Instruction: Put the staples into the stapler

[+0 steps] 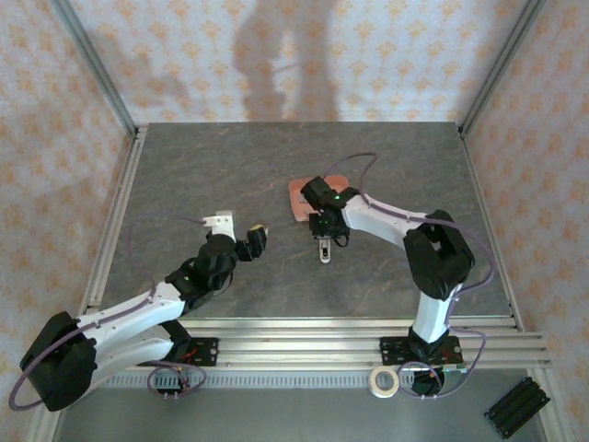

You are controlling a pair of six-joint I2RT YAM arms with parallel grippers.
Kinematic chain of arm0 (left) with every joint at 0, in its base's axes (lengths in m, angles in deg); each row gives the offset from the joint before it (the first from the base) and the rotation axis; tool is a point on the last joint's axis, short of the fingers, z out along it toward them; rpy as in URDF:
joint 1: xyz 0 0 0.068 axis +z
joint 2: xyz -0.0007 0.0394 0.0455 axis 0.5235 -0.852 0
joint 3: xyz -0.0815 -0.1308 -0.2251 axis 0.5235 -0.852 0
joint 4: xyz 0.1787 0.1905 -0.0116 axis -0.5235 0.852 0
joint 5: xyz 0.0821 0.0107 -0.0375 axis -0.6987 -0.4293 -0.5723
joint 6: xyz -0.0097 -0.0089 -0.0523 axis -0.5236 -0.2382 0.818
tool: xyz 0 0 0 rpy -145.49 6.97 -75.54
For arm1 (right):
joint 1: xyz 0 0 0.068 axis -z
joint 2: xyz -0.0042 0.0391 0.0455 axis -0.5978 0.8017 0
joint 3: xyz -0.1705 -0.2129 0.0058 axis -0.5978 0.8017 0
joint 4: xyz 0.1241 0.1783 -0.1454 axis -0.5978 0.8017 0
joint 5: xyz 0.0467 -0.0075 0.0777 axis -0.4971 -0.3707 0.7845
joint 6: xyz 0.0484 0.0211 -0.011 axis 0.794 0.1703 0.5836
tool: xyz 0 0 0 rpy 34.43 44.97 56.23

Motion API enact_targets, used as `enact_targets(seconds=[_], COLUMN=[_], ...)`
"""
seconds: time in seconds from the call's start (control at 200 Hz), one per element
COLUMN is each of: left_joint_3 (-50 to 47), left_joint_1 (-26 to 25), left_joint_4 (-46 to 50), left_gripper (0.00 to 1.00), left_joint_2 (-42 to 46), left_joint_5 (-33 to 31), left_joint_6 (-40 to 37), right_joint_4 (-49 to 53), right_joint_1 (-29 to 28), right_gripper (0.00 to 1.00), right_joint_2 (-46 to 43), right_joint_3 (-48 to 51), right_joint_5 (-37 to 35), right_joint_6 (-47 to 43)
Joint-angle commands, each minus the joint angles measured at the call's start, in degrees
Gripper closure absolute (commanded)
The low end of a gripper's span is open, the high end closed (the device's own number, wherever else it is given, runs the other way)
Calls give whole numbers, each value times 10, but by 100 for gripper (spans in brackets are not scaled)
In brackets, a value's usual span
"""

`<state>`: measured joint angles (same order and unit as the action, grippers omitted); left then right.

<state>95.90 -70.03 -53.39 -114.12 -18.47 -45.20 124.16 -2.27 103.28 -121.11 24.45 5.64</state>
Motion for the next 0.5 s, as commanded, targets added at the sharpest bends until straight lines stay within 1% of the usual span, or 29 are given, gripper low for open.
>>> enact_targets(seconds=[0.0,0.165,0.285,0.4,0.495], left_joint_3=[-9,-9,1,5,5], left_joint_1=[5,5,5,5,6], left_joint_4=[8,-6,10,14,12], left_gripper=[12,11,11,11,10], left_joint_2=[5,-2,-8,-14,-15], left_joint_5=[-22,-20,-19,-18,-23], left_joint_6=[4,-5,-5,-2,3], right_joint_4=[21,33,41,56,63], right_joint_1=[0,0,-1,0,0], right_gripper=[82,81,75,59,48], right_joint_2=[23,47,54,54,28], right_joint_3=[-29,-46,-51,-60,-61], right_joint_5=[1,4,-6,-10,-21], right_joint_6=[-17,-7,3,6,4])
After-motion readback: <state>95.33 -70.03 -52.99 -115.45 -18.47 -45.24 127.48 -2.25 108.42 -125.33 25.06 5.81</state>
